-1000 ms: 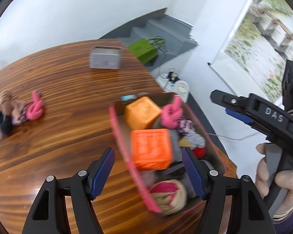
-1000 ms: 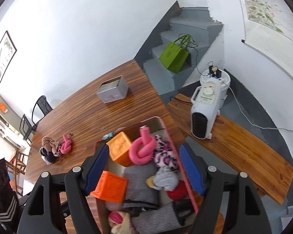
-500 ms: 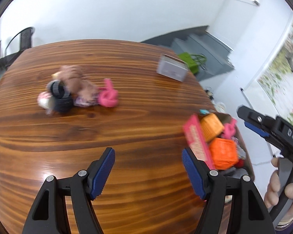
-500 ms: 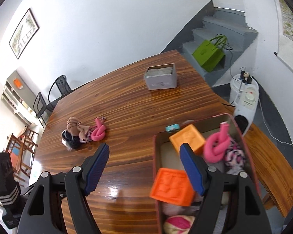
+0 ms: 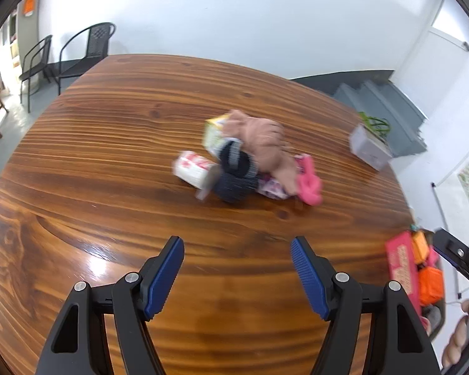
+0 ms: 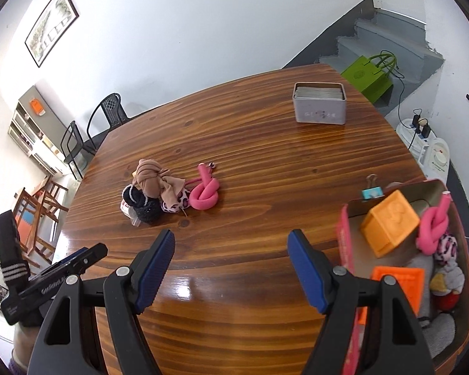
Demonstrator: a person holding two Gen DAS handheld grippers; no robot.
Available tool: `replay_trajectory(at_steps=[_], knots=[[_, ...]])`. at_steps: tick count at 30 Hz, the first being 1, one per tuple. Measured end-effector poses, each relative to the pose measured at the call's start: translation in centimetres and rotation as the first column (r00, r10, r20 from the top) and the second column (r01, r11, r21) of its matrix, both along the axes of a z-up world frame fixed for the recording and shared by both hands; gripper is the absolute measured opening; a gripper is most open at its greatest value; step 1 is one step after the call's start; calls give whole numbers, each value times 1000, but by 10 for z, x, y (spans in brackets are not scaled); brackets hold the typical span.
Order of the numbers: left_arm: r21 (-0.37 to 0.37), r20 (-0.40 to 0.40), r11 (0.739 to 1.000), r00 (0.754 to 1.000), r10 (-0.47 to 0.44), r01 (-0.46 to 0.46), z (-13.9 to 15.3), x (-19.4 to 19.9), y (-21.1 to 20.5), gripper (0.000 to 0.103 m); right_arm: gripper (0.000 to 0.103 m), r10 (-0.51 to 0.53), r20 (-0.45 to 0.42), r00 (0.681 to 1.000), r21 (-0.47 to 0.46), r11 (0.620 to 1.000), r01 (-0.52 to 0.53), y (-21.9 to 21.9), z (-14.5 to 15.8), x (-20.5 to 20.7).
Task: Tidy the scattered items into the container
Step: 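Move both tools back toward the remaining pile on the table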
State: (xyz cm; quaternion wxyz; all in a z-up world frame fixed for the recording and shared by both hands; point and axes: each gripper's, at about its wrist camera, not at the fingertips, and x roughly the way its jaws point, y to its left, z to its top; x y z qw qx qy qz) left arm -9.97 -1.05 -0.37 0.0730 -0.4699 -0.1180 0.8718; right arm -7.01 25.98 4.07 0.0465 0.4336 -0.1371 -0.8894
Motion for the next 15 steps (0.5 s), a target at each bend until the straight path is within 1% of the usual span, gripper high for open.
replay_trajectory(at_steps=[6,12,15], knots=[[4,20,1000,1000,11,-11,-16,-22,-31,73,78,17,23,1000,25,1000,-18,-28,-10,-25],[-21,29,999,999,-26,26,-27,-32,-41,73,78,61,12,998,40,997,-62,-65,-15,-63],[-17,39,999,999,-31,32,-32,-35,-48,73,78,98,5,995,54,994,-98,-88,-20,-84]])
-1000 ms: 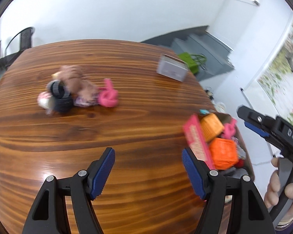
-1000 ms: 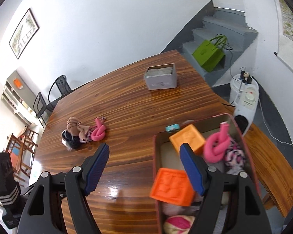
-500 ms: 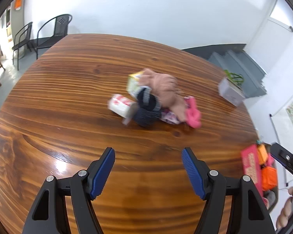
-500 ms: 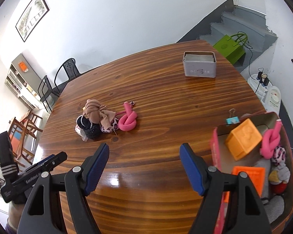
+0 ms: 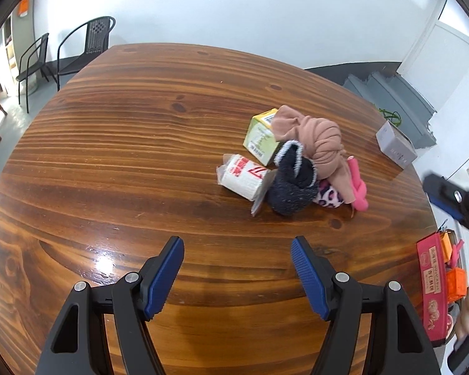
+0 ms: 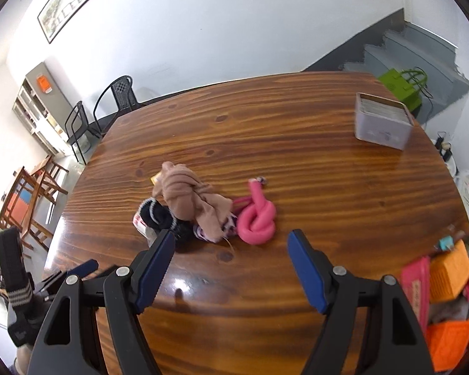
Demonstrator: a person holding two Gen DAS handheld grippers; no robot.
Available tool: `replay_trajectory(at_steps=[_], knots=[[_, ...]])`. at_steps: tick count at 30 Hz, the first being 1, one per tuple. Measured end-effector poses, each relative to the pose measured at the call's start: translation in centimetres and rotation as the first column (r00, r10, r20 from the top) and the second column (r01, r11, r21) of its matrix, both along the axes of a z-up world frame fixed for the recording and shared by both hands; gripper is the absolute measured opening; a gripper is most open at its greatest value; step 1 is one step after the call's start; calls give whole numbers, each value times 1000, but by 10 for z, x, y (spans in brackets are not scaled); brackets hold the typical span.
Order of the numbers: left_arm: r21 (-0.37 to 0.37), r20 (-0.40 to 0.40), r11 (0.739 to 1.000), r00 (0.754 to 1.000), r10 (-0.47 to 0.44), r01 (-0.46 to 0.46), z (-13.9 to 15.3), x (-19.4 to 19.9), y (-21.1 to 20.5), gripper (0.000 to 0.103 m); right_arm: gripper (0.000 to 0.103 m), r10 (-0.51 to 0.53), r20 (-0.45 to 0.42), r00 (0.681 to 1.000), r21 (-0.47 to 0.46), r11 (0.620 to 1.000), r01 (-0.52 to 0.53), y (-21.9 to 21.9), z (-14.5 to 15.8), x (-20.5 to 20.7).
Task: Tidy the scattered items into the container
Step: 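Move both tools back toward the remaining pile on the table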
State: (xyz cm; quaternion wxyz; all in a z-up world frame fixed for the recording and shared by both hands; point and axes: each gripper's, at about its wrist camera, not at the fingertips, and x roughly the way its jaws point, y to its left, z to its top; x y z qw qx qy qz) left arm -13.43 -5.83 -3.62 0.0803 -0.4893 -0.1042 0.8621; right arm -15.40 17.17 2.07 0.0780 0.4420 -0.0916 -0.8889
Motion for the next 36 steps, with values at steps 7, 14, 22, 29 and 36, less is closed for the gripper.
replay_trajectory(at_steps=[7,14,22,29,36], knots=[[19,13,1000,1000,9,-9,-10,-13,-16,73,78,68,3,998,42,997,-68,-42,-16,-45],[32,12,999,1000,-17,17,-16,-28,-15,73,78,85,15,996,83,993,-86,-62,-34,-86],[41,24,998,998,-55,54,-22,-39,-7,73,65,115,96,989,33,992,-119,-66,-59,-110],[40,10,995,995,-95,95,-27,-55,-1,73,49,76,111,991,40,996,-81,-56,-61,-98],[44,10,993,993,-114,114,-30,-69,8,73,49,27,79,997,22,999,-29,-29,-47,-60]])
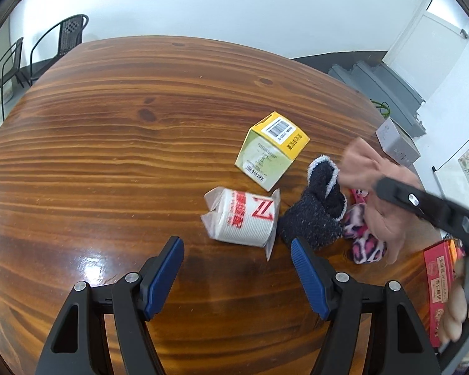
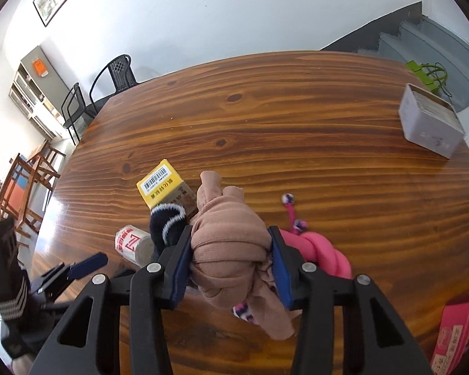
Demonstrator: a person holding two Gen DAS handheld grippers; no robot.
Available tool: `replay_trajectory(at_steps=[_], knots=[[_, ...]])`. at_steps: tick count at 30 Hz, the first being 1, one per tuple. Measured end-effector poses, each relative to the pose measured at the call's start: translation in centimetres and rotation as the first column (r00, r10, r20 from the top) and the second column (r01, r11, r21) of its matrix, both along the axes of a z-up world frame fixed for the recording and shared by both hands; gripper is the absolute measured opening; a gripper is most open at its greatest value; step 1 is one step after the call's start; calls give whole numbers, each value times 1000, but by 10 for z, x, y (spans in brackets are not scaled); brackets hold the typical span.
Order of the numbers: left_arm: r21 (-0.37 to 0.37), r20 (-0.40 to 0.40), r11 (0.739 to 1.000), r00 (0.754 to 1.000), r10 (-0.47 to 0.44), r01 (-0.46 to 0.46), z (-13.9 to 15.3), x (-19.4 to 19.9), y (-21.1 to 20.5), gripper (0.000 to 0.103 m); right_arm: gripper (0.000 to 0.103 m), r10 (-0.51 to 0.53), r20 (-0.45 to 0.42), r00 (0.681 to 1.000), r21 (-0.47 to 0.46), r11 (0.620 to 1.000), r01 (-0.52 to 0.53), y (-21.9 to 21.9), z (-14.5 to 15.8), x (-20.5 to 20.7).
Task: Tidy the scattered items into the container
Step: 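Move both tools back toward the remaining pile on the table, then grasp the white printed roll with the left tool while the right tool grasps the beige knotted sock, then carry the white roll and beige sock over the pink box with both tools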
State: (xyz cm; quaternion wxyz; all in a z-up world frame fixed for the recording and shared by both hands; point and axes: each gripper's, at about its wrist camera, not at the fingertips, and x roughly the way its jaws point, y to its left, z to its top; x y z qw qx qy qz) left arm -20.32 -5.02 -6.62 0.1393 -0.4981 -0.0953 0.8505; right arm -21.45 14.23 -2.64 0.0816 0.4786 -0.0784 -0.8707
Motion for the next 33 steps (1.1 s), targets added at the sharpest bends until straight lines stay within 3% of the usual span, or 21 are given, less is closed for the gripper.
replay_trajectory(at_steps=[11,14,23,33], knots=[[-53,-43,998,998,-38,36,-5,-16,19,72,49,-22,-34,999,-34,999,21,17,22,50],[-86,-27,996,999,-40,37,-8,-20,21,47,49,-25,-40,999,-48,999,23,21,28,63],[-93,-23,995,999,-36,34,4,10,26,45,49,-47,-49,998,-79,996,43,37,39,97],[-60,-65,996,996,-68,64,44,63,60,45,49,-98,-76,992,-89,992,91,76,57,143]])
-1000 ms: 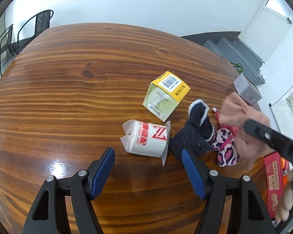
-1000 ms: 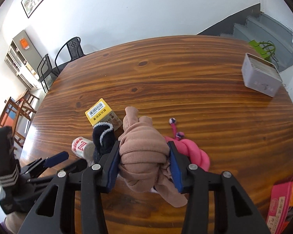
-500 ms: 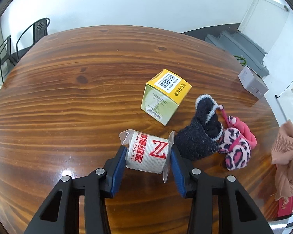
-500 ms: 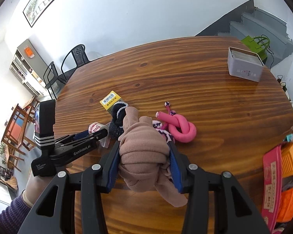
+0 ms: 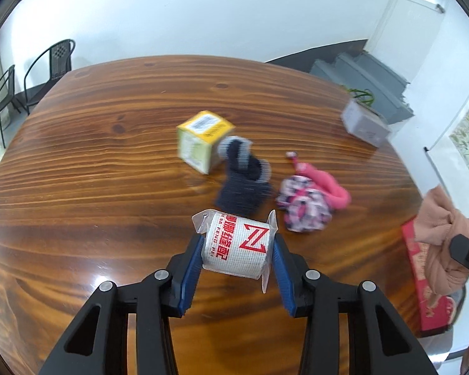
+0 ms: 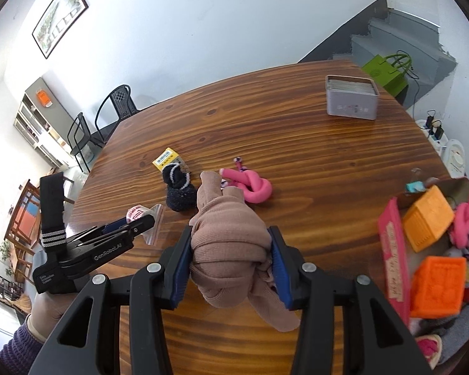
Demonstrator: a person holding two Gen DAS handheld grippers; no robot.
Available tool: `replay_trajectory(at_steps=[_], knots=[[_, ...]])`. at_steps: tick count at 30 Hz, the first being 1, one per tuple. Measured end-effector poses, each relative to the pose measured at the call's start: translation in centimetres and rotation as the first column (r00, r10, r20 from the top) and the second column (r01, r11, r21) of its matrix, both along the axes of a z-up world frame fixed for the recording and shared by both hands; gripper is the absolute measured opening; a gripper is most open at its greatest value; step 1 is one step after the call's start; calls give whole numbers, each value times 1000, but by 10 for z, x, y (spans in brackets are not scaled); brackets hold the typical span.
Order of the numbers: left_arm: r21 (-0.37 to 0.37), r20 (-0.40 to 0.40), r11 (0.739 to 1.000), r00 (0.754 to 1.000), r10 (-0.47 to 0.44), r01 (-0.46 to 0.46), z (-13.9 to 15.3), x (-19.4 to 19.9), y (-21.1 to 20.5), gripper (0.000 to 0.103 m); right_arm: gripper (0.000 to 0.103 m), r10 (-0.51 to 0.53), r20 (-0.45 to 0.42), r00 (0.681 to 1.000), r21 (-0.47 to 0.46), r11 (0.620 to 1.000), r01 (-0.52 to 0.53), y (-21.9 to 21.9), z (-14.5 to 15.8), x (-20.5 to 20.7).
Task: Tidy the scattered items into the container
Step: 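Carry the white roll and beige sock over the pink box with both tools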
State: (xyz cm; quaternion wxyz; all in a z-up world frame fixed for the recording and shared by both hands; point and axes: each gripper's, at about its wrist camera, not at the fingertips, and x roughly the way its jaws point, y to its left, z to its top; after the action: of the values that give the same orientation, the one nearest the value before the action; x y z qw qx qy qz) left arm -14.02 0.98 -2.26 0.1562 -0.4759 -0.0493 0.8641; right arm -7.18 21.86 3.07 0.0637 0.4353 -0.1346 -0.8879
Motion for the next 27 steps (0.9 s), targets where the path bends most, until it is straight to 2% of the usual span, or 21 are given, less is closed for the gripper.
replay_trajectory(at_steps=[8,18,27], knots=[[34,-32,993,993,-115,116,29,41,72,45,49,-122,-24,992,14,992,122,71,18,52],[40,-58,973,973,-225,228,49,77,159,45,49,-303,-39,952,27,952,304,176,29,109],[38,-90,961,959,-270,274,67,102,209,45,49,-347,-27,937,27,937,348,225,22,131]])
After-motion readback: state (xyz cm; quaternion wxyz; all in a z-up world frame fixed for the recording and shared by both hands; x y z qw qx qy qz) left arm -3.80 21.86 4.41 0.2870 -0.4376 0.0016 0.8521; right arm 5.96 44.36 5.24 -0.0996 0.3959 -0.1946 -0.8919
